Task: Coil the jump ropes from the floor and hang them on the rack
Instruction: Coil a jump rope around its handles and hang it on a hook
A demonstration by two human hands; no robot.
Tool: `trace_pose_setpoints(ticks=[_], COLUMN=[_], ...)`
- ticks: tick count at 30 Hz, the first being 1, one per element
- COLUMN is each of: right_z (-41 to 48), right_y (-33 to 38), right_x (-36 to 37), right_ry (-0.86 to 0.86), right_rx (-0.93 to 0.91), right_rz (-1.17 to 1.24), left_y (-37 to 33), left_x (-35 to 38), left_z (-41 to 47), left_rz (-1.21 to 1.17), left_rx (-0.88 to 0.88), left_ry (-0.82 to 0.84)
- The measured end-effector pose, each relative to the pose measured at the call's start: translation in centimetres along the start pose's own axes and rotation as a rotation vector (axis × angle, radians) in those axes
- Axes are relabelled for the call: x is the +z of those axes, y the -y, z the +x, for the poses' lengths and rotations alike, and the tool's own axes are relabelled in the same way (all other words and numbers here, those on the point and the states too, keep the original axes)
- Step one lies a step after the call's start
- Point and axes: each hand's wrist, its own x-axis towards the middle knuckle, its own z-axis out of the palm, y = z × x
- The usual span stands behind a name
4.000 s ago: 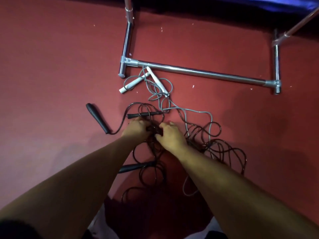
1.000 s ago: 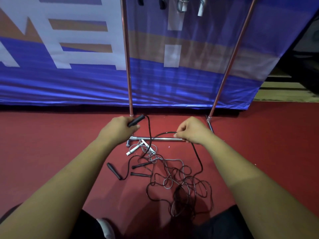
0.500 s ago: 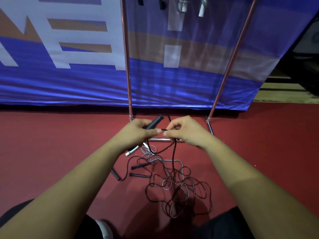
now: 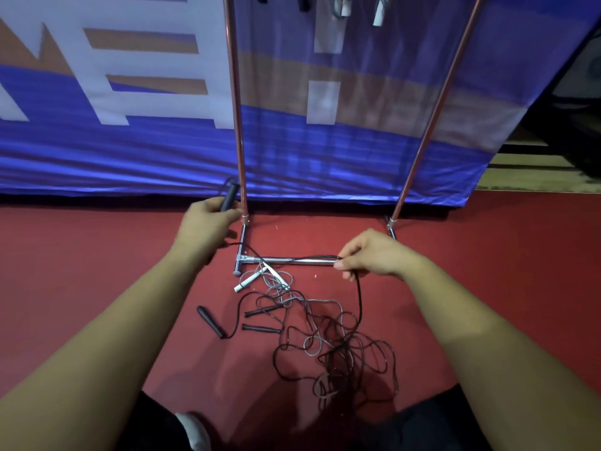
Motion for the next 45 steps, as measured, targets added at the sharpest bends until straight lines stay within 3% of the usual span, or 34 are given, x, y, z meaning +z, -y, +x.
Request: trace_pose_setpoints(ticks=[5,7,10,14,17,20,24,29,31,33,35,38,40,45], right_z=[-0.2,-0.3,-0.7,-0.3,0.1,0.6,1.1,-0.1,-0.6,-0.7,-0.7,-0.1,0.4,0.7], right_y=[4.0,4.7,4.8,2.8,0.6,-0.3,0.6,4.2,5.0,5.0,4.0,1.0,-0.6,-0.7], right_x=[2.9,3.0,2.5,1.1,-0.3,-0.2,0.5,2.4,2.6,2.3,2.2,2.5,2.4,2.1], right_ry=[0.001,-0.033,0.017,0.119,0.124,0.022,-0.097,-0.02,-0.024,-0.043,-0.006,0.116,0.109,-0.089], right_rx=[-0.186,-0.216,-0.227,-0.16,-0.045,-0.009,-0.059,-0.212,-0.257,-0.253,-0.227,-0.085,-0.01,-0.025], right_rz=[0.027,0.069,0.115,-0.022,-0.064,-0.084,-0.026,-0.033,0.025,0.056,0.011,-0.198,-0.328,-0.179], left_y=[-0.8,-0.8,-0.8,-1.7,-2.0,-1.2,-0.2,-1.7,-1.9,-1.8,-2.0,-2.9,-3.2,-1.5], left_x=[2.9,3.2,3.3,2.7,1.4,1.0,0.9,3.1,3.8,3.9,3.8,3.2,1.9,0.6], left_z=[-2.7,-3.3,-2.7,-1.7,-1.0,-0.6,-0.3,-3.0,-3.6,-3.6,-3.5,-2.9,-2.1,-1.3], left_rz=[0.088,0.203,0.142,-0.273,-0.404,-0.319,0.116,0.022,0.136,0.241,0.184,-0.201,-0.303,0.056], left_rx=[0.046,0.078,0.087,0.022,-0.013,-0.051,0.032,0.106,0.129,0.122,0.094,0.037,0.032,0.012], left_ry=[0.542,0.662,0.565,0.339,0.217,0.156,0.13,0.444,0.601,0.646,0.578,0.468,0.392,0.089])
